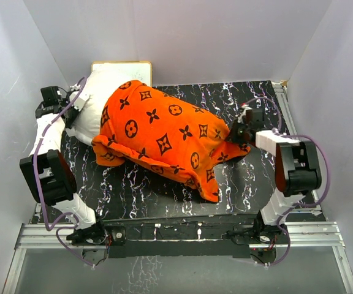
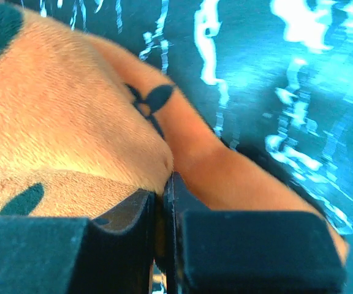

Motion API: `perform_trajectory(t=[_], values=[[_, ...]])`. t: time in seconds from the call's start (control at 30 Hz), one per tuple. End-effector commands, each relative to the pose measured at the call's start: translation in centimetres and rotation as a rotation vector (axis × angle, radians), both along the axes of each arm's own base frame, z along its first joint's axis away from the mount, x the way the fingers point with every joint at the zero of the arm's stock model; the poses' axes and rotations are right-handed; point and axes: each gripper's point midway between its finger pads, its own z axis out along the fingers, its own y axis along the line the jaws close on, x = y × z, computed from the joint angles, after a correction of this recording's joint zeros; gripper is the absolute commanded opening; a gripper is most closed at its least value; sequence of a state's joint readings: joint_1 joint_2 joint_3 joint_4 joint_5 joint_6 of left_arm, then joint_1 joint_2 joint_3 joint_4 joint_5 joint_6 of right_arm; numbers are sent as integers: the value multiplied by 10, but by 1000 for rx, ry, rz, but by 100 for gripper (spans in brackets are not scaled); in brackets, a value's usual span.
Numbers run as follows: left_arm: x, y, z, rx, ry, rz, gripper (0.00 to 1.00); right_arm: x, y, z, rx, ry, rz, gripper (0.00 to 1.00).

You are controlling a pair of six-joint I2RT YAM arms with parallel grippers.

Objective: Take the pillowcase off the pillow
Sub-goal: Remove the pillow from the pillowcase.

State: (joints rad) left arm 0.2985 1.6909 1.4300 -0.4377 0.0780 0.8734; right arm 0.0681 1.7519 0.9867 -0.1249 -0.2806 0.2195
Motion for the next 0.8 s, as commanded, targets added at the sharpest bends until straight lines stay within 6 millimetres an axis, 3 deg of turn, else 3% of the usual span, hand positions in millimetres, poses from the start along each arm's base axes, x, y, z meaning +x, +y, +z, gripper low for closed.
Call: perform_trajectory(t=[0.0,0.13,0.23,0.33,0.43,0.47,0.5,0.53,0.57,0.6,0.7,0.77], values=[[-11,23,36,98,-83,5,0,29,-81,71,100,-193,-448,8],[-31,63,25,91,-46,89,0,8,-152,90,210,-226,-781,8],[-51,82,7,69,1,123,0,-8,-183,102,258,-264,-912,8],[-76,73,-13,27,67,98,0,-13,-188,108,269,-268,-944,8],[-92,50,-26,-46,107,44,0,-4,-170,118,339,-287,-864,8],[-92,38,-18,-103,107,17,0,1,-161,124,358,-307,-815,8],[-100,19,-15,-205,155,-2,14,8,-146,130,369,-322,-744,8],[-102,0,-3,-305,177,-30,44,15,-133,137,362,-334,-678,8],[-101,-21,11,-419,186,-70,81,22,-116,142,349,-342,-607,8],[-98,-33,27,-487,187,-94,95,27,-102,147,327,-353,-552,8],[-74,-52,77,-629,109,-105,97,35,-72,166,296,-421,-449,8],[-54,-54,105,-675,38,-92,97,38,-57,179,281,-481,-389,15]])
